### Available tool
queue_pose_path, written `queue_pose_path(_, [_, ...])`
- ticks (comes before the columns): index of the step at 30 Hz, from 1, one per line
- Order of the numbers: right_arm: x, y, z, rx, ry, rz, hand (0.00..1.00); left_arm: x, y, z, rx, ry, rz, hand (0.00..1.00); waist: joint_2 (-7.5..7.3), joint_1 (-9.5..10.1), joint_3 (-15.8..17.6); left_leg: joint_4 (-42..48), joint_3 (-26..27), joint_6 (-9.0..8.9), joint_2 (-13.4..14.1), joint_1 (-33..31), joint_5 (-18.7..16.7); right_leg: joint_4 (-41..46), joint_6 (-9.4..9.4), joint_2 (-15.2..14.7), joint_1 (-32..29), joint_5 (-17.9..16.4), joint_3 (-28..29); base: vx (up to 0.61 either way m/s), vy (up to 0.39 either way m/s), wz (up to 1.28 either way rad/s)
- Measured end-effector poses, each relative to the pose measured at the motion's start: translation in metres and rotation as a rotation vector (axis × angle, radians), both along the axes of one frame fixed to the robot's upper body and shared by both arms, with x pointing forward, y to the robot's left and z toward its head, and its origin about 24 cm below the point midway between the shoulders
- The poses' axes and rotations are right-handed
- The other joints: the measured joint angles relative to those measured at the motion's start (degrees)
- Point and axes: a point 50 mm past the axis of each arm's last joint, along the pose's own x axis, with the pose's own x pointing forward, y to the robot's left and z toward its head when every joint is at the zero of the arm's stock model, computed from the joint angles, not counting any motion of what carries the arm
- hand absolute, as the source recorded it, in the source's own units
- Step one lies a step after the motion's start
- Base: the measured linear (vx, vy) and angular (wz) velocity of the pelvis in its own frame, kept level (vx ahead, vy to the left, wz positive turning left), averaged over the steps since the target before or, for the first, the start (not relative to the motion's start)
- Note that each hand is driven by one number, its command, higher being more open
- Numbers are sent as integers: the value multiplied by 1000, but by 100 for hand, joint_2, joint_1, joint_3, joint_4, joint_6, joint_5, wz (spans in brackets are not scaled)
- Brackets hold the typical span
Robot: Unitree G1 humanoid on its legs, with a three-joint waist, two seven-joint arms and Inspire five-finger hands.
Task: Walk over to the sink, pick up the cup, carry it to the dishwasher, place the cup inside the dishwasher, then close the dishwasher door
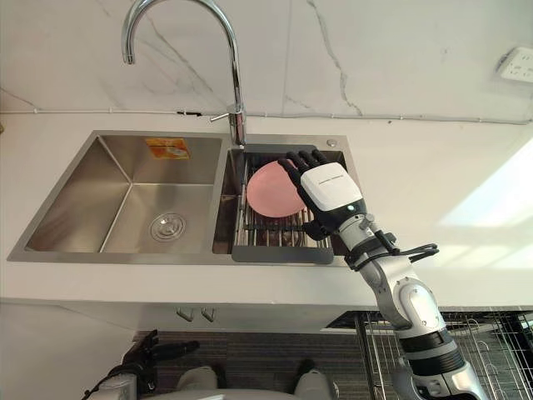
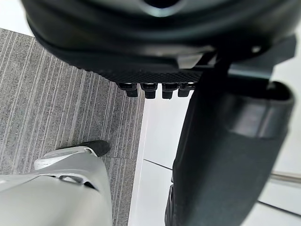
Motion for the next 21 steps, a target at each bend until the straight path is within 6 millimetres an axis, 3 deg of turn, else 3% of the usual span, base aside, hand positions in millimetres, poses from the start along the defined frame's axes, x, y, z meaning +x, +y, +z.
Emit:
queue_pose_path(12, [7, -1, -43, -72, 7, -75, 100, -12, -11, -12, 5, 81, -37, 100, -37, 173, -208, -658, -100, -68, -60, 324, 319, -378, 11, 139, 289, 79, -181, 23, -22, 6])
queue_pose_path(21, [12, -5, -55, -65, -70, -154, 100, -19, -14, -17, 19, 108, -30, 100, -31, 251, -303, -1101, -164, -110, -68, 524, 556, -622, -16, 252, 458, 153, -285, -15, -17, 4])
